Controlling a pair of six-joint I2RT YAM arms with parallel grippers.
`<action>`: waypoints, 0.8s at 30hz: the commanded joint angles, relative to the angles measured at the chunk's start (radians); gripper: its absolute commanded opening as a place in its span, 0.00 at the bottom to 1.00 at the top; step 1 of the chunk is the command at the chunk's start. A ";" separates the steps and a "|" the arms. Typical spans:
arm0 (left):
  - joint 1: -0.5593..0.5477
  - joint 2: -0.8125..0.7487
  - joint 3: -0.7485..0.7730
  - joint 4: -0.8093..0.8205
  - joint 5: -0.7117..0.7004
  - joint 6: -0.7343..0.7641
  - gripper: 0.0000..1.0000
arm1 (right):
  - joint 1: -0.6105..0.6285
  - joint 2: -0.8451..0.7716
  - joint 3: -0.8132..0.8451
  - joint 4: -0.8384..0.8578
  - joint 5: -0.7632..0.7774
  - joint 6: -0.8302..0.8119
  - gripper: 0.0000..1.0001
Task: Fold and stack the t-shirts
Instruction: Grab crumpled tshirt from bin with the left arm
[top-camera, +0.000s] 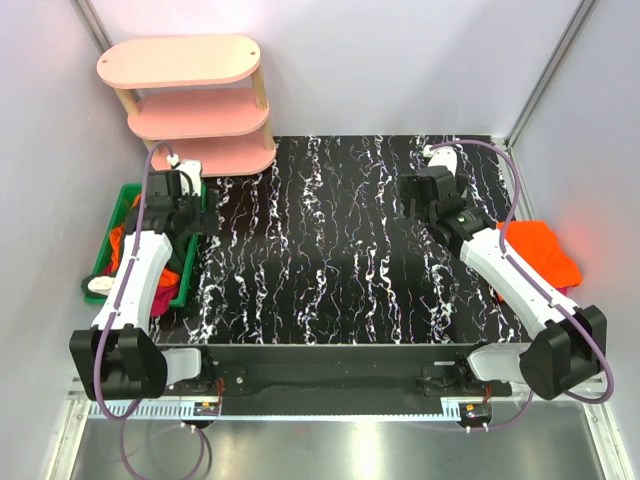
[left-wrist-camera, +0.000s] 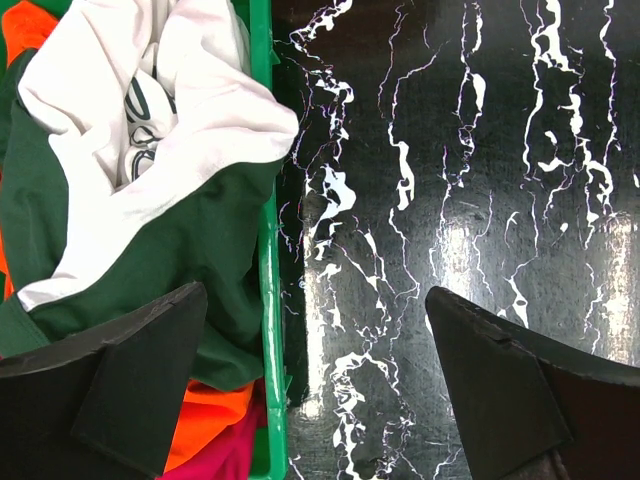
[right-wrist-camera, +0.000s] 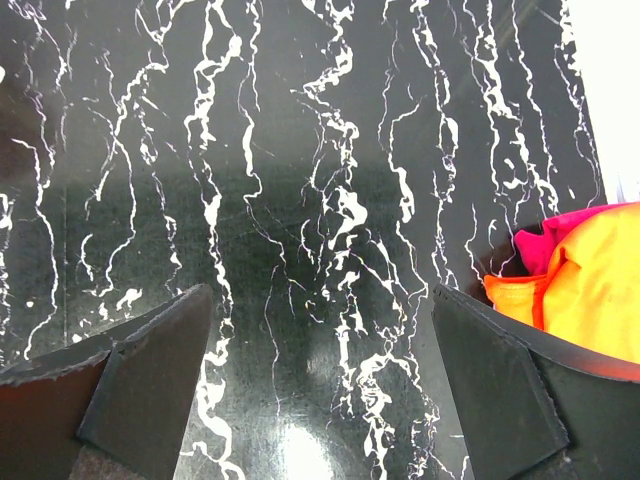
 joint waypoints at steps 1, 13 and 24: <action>0.011 -0.018 0.006 0.036 -0.019 -0.019 0.99 | 0.002 0.011 0.002 0.040 0.015 0.008 1.00; 0.034 -0.009 0.006 0.038 -0.020 -0.019 0.99 | 0.002 0.035 0.017 0.049 0.061 0.011 1.00; 0.290 0.102 0.107 0.016 0.066 -0.021 0.99 | 0.002 0.002 -0.017 0.049 0.075 0.017 1.00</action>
